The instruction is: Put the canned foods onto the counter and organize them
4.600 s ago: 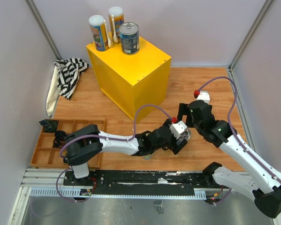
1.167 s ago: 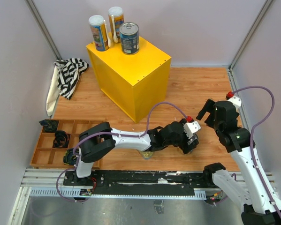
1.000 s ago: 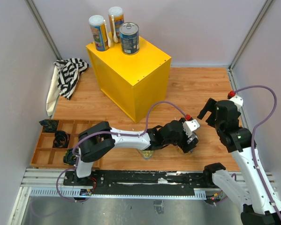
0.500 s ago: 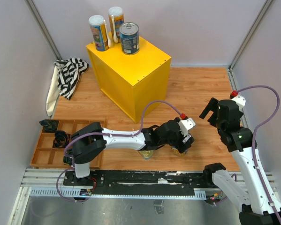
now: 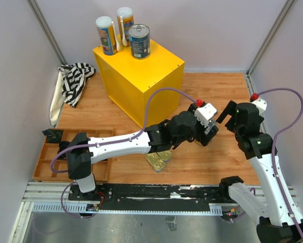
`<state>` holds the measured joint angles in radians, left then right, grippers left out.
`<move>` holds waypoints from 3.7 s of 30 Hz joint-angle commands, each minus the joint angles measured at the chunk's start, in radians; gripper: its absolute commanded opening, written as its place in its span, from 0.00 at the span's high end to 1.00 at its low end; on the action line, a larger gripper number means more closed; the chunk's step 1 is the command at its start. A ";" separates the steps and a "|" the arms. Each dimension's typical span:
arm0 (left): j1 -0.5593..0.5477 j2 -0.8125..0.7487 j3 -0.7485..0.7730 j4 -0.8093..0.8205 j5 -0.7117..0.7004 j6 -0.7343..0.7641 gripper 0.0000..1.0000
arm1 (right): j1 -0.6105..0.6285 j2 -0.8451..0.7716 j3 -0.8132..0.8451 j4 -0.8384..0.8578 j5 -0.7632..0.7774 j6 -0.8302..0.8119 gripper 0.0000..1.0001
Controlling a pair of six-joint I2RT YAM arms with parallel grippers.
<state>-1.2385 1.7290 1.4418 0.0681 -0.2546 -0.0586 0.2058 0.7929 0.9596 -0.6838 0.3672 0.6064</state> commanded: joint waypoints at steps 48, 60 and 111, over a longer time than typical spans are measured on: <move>0.357 -0.039 0.870 -0.475 -0.621 0.153 1.00 | -0.104 0.245 0.104 0.220 -0.105 0.027 0.01; 0.514 -0.056 0.819 -0.540 -0.553 0.053 1.00 | -0.103 0.260 0.103 0.235 -0.125 0.028 0.01; 0.700 0.069 0.834 -0.623 -0.416 -0.017 0.91 | -0.103 0.267 0.069 0.265 -0.172 0.036 0.02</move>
<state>-0.5453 1.7813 2.2440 -0.6037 -0.6758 -0.0685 0.1143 1.0725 1.0382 -0.4366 0.2081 0.6323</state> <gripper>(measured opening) 0.886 0.984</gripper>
